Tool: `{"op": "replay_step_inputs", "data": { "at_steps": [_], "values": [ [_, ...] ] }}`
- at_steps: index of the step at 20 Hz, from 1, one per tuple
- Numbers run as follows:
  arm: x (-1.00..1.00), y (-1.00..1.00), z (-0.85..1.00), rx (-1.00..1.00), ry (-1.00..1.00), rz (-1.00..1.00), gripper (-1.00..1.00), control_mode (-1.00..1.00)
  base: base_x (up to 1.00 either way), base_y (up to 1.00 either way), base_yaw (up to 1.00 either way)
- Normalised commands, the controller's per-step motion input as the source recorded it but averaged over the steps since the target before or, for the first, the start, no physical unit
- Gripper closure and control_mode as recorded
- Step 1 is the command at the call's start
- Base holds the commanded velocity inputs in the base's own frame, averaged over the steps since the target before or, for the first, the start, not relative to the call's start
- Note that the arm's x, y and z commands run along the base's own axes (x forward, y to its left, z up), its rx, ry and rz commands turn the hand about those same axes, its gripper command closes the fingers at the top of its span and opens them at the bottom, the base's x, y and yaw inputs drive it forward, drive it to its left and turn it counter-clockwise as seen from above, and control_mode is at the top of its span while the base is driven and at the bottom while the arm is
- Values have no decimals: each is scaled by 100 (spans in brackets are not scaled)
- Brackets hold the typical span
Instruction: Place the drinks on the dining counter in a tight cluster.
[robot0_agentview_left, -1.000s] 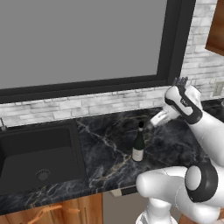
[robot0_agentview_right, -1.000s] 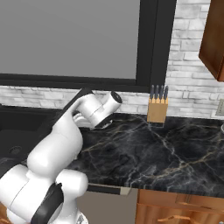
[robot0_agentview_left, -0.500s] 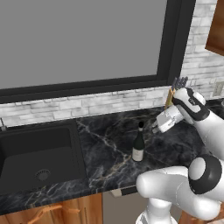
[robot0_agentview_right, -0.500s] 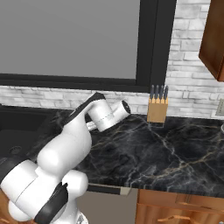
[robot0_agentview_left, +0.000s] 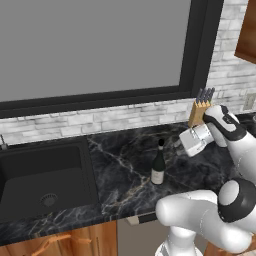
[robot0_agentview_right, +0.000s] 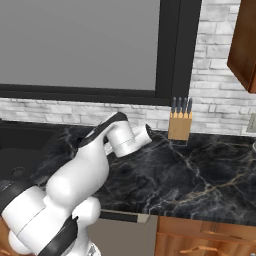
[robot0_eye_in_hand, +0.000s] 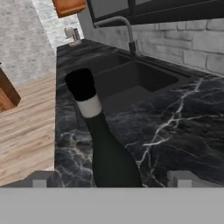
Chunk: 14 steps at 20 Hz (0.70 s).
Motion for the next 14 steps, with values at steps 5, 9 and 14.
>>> {"op": "replay_step_inputs", "data": {
  "at_steps": [5, 9, 14],
  "values": [
    [-39, 13, -23, 5, -8, 10, -100, -100, 0, 0, 0],
    [24, 4, -12, 0, 0, 1, -100, -100, 0, 0, 0],
    [37, 0, -22, 4, 0, -1, -100, -100, 0, 0, 0]
  ]
}}
